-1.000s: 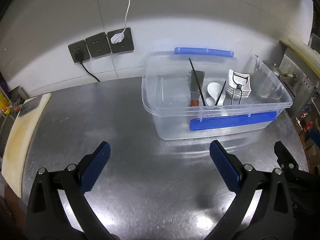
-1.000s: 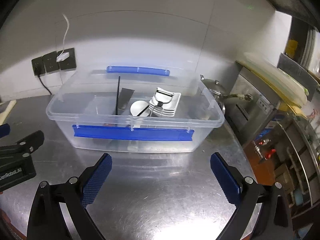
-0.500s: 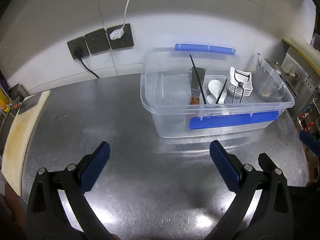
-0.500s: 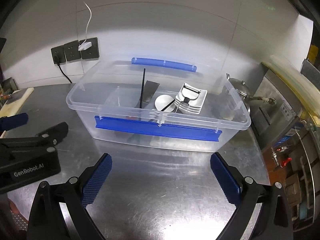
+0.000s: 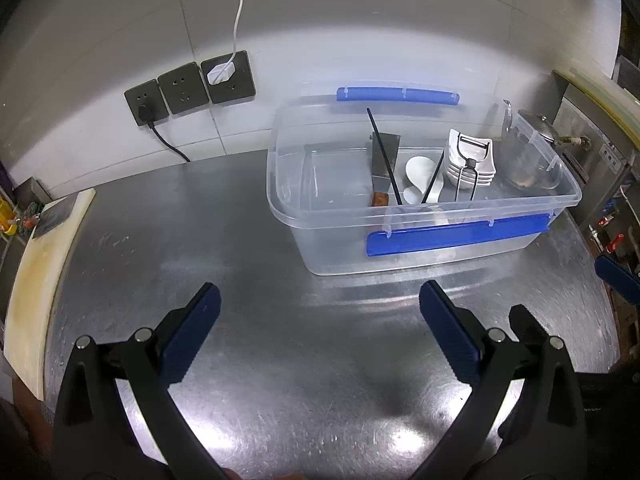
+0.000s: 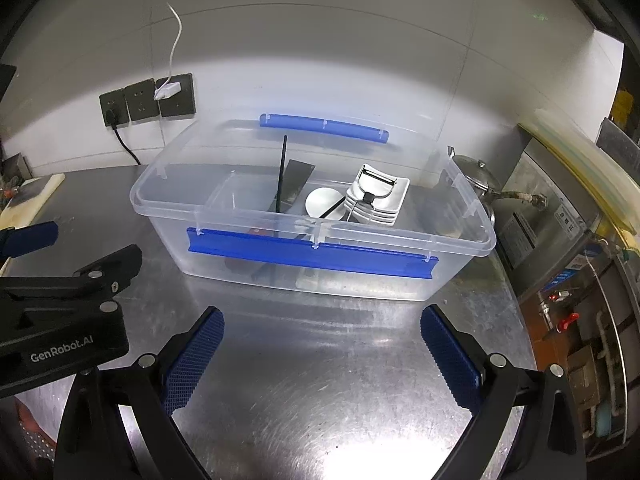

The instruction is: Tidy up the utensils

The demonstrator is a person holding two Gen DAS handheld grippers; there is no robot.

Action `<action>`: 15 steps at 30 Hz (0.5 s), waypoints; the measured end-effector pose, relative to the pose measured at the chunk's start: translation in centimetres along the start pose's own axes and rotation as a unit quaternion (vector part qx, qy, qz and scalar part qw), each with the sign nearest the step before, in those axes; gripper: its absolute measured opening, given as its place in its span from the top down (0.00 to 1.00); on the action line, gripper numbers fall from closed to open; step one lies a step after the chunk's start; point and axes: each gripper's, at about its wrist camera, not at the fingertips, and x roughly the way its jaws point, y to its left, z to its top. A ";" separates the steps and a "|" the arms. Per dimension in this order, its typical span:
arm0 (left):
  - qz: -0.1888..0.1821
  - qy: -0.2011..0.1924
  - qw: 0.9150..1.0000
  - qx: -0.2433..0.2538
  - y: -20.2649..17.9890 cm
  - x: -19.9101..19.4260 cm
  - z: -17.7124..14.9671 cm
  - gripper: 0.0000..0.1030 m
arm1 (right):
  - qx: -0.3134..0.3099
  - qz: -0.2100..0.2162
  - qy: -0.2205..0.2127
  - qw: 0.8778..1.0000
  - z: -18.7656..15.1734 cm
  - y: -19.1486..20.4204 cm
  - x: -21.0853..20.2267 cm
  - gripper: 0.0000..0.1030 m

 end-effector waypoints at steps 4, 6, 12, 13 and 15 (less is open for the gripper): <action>0.002 0.003 1.000 -0.002 0.1 0.1 -0.1 0.07 | 0.006 -0.004 0.003 1.000 0.0 -0.2 0.0 0.05; 0.003 0.003 1.000 -0.001 0.2 0.1 -0.1 0.07 | 0.005 -0.005 0.005 1.000 0.0 -0.2 0.0 0.05; 0.001 0.002 1.000 0.004 0.0 0.2 -0.1 0.07 | -0.003 -0.006 0.009 1.000 -0.2 0.2 0.1 0.05; 0.001 0.002 1.000 0.005 -0.1 0.2 -0.1 0.07 | -0.003 -0.005 0.008 1.000 -0.3 0.2 0.0 0.05; 0.002 0.004 1.000 0.005 -0.1 0.3 -0.1 0.07 | -0.003 -0.007 0.007 1.000 -0.3 0.2 0.0 0.05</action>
